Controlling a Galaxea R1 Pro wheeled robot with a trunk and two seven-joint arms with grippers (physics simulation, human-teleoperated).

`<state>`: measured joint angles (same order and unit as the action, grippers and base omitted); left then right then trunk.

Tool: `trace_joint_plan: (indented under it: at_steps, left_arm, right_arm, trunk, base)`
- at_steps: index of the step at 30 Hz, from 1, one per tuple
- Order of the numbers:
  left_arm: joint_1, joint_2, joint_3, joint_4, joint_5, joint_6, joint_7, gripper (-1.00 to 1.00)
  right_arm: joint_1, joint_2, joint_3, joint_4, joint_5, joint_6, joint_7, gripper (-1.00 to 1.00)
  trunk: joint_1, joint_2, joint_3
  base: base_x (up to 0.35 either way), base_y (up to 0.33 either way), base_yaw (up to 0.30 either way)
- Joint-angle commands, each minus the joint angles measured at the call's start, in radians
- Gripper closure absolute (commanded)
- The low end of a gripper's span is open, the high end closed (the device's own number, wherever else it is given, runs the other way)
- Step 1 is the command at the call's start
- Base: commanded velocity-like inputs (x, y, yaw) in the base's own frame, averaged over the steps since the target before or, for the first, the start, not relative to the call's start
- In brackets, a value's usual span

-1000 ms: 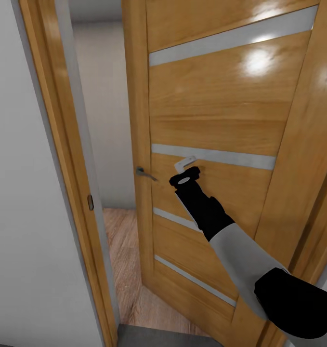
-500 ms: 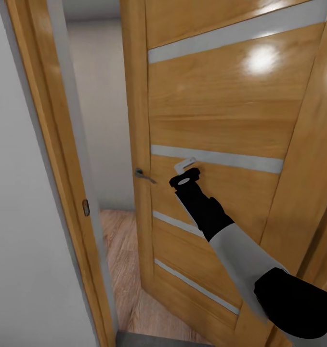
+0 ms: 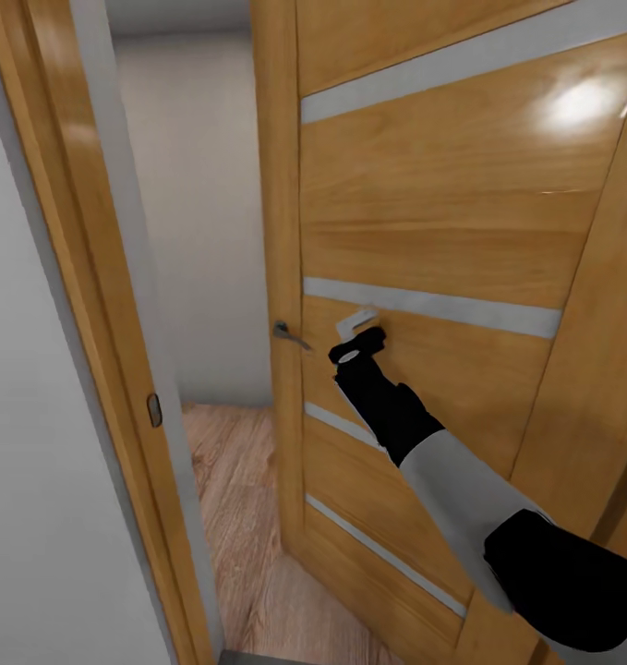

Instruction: Move the two storage containers from the living room to the garage. In the garage, place one container on the floor and stack the other container on top of it (either order is fine).

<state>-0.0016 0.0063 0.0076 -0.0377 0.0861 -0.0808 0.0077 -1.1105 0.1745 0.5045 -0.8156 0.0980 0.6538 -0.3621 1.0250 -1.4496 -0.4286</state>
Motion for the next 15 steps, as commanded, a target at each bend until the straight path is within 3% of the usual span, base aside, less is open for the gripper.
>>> trace_joint_plan:
  at_steps: [1,7,12,15]
  left_arm:
    - [0.0,0.0,0.0,-0.001,0.009,-0.002,0.0,-1.0]
    - [0.0,0.0,0.0,-0.001,0.009,-0.002,0.001,-1.0]
    - [0.0,0.0,0.0,-0.001,0.009,-0.002,0.001,-1.0]
    - [0.0,0.0,0.0,-0.001,0.009,-0.002,0.001,-1.0]
  right_arm:
    - [-0.002,0.0,0.001,0.126,0.016,0.004,-0.005,-1.0]
    - [-0.025,0.0,-0.004,0.187,0.014,-0.013,-0.039,-1.0]
    - [-0.127,0.0,-0.008,0.391,0.008,-0.103,-0.054,-1.0]
    - [-0.164,0.0,-0.01,0.416,-0.004,-0.11,-0.055,-1.0]
  trunk:
    - [0.0,0.0,-0.001]
    - [0.0,0.0,-0.001]
    - [0.0,0.0,-0.001]
    - [0.0,0.0,-0.001]
  base:
    - [0.001,0.0,0.0]
    - [0.0,0.0,0.0]
    - [0.0,0.0,0.0]
    - [0.0,0.0,0.0]
